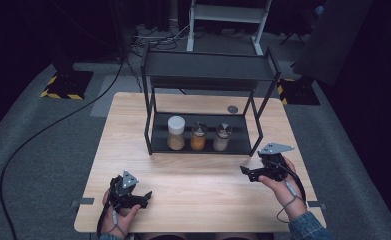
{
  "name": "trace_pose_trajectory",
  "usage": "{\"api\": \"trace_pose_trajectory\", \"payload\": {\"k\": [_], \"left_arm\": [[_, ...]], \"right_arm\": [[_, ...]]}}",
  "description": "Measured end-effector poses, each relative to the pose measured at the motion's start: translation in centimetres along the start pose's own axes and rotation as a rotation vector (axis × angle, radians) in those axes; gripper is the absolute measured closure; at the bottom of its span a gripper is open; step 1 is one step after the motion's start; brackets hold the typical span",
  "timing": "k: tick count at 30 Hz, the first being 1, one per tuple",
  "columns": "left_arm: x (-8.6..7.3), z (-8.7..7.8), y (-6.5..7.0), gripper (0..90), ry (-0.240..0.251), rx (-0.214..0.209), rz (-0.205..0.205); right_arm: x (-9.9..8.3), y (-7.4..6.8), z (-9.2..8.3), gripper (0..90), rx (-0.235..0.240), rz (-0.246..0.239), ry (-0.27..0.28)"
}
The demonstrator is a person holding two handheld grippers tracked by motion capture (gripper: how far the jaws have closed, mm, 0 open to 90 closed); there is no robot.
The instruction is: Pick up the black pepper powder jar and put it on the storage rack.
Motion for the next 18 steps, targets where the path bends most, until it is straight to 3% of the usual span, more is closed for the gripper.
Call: {"api": "trace_pose_trajectory", "payload": {"k": [18], "left_arm": [[0.0,0.0,0.0,3.5,0.0,0.0,0.0]], "right_arm": [[-5.7,0.5,0.5,7.6,-0.014,0.005,-0.052]]}}
Point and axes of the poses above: each handheld gripper's, and its own axes: z roughly forward along the jaws, x roughly out of its top, y roughly to its right, the point moved 5 cm from there along z, roughly forward along the jaws, and after that the axes turned 15 degrees about y, right-handed, at the moved point
